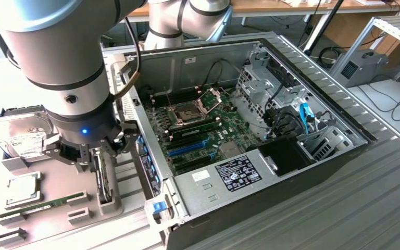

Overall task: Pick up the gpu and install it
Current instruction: 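Pick up the gpu and move the gpu toward the slot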

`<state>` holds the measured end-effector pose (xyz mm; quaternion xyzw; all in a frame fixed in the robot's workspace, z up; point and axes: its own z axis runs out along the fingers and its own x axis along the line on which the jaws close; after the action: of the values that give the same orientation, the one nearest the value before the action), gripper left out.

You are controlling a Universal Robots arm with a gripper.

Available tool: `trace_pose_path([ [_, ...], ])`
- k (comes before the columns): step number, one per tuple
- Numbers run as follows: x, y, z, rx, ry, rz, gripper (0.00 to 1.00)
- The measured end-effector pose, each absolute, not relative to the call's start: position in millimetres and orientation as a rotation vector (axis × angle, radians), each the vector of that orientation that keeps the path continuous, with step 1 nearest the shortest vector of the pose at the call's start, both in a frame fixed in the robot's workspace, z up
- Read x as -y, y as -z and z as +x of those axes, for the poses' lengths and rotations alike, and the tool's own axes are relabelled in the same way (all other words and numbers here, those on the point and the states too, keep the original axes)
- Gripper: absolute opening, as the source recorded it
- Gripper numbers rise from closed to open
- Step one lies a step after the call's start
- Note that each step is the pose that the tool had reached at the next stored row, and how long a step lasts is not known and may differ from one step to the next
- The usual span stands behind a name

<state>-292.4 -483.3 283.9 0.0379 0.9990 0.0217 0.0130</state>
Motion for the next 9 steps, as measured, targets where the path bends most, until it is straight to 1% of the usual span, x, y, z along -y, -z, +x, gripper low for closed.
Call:
trace_pose_path([
  [9, 475.2, -281.8, -292.6, -3.112, -0.068, 0.118, 0.42],
])
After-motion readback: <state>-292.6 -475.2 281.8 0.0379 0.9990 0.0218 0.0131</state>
